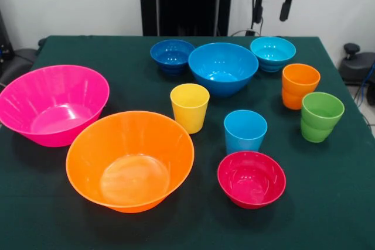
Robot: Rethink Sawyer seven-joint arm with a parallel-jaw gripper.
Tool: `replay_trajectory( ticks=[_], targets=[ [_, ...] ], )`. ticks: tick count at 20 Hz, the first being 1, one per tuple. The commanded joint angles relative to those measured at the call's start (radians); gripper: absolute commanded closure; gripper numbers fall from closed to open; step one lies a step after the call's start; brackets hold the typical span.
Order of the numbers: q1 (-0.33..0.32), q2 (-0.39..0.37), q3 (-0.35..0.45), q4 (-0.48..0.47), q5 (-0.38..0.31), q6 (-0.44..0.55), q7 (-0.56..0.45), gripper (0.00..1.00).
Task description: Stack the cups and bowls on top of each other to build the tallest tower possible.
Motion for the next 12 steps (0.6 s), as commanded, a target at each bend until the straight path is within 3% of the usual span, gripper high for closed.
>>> replay_trajectory(
  ticks=[1,3,8,12],
  targets=[
    [0.025,0.161,0.028,-0.079,-0.085,-0.056,0.092,0.0],
    [0.07,0.161,-0.027,-0.117,-0.114,-0.025,0.109,0.0],
    [0.058,0.071,-0.039,-0.117,-0.126,0.057,0.064,0.0],
    [0.013,0.067,-0.018,-0.12,-0.154,0.047,0.013,0.0]
  ],
)
